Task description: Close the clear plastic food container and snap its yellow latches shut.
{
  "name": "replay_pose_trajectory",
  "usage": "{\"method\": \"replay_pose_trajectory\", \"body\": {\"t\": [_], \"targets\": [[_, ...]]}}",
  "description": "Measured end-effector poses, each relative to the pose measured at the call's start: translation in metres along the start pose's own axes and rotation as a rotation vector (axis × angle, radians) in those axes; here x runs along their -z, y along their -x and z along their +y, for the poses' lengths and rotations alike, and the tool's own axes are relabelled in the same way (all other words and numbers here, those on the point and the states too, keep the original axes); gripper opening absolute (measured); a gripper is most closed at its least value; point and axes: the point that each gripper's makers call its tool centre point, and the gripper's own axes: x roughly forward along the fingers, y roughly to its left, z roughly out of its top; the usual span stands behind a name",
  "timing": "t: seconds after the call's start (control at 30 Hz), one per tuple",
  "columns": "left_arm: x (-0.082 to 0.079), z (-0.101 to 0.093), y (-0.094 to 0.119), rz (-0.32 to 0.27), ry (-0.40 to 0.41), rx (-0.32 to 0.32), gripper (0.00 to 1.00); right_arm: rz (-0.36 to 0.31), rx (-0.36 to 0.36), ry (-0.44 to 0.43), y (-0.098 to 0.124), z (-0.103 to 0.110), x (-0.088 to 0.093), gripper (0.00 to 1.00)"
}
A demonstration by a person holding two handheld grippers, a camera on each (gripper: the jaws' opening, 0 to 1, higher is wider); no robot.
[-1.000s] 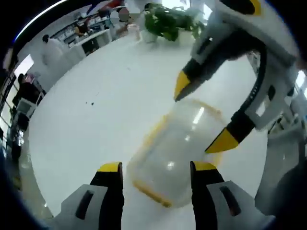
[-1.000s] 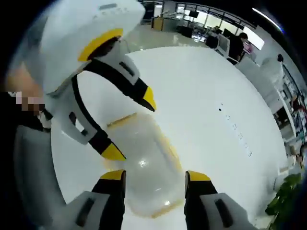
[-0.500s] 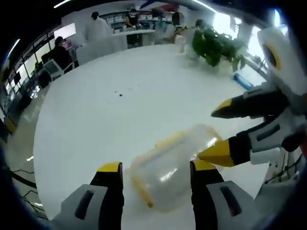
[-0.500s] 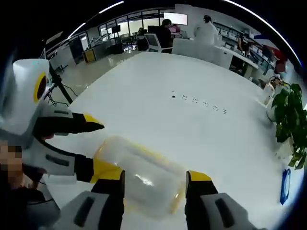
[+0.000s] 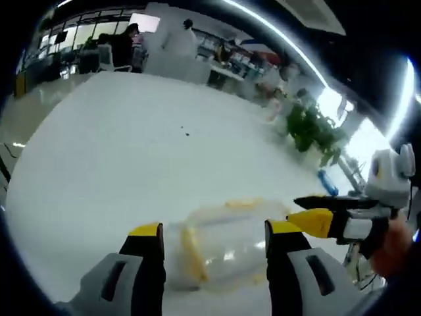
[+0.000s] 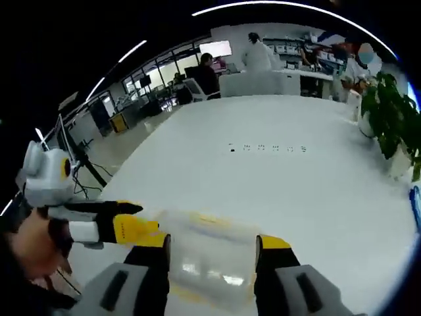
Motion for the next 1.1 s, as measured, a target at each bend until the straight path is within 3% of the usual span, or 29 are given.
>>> {"method": "replay_pose_trajectory", "body": {"t": [0.07,0.23,0.33,0.4,0.43,0.5,0.63,0.7,0.73,0.77,0.9,0.97,1.0,1.03,1.1], "targets": [[0.002,0.002,0.000,-0.009,-0.029,-0.001,0.56,0.019,0.019,-0.065,0.000,-0.008,0.009,0.54],[0.004,-0.001,0.000,0.003,-0.035,0.007,0.54,0.010,0.064,-0.016,0.001,-0.023,0.010,0.56],[-0.006,0.001,0.001,-0.054,-0.112,0.005,0.48,0.053,0.041,-0.048,-0.005,-0.027,0.023,0.59],[0.005,-0.004,-0.002,0.002,-0.043,0.049,0.48,0.106,0.040,-0.034,-0.008,-0.028,0.035,0.57],[0.011,-0.003,-0.003,0.027,-0.039,0.051,0.47,0.103,0.019,-0.043,-0.010,-0.024,0.036,0.54],[0.016,-0.001,-0.007,0.023,-0.050,0.046,0.50,0.094,0.020,-0.045,-0.012,-0.025,0.035,0.55],[0.032,-0.004,-0.018,0.079,-0.113,0.065,0.54,0.114,0.025,-0.017,-0.015,-0.021,0.042,0.51],[0.034,-0.005,-0.019,0.085,-0.138,0.058,0.53,0.132,0.054,0.091,-0.016,-0.023,0.044,0.49],[0.033,-0.004,-0.017,0.082,-0.158,0.052,0.53,0.117,0.043,0.105,-0.018,-0.020,0.042,0.50],[0.034,-0.002,-0.017,0.089,-0.124,0.047,0.53,0.119,0.043,0.060,-0.020,-0.019,0.043,0.50],[0.033,-0.006,-0.021,0.056,-0.108,0.033,0.51,0.139,0.018,0.029,-0.021,-0.012,0.050,0.52],[0.032,-0.006,-0.024,0.055,-0.048,0.048,0.49,0.095,0.022,0.032,-0.021,-0.011,0.049,0.53],[0.045,0.000,-0.020,0.123,-0.020,0.012,0.48,0.080,0.035,0.041,-0.021,-0.014,0.046,0.54],[0.036,-0.006,-0.027,0.065,-0.076,0.043,0.48,0.093,0.030,0.030,-0.019,-0.014,0.050,0.54],[0.036,-0.005,-0.026,0.067,-0.066,0.040,0.48,0.088,0.034,0.032,-0.020,-0.014,0.050,0.53]]}}
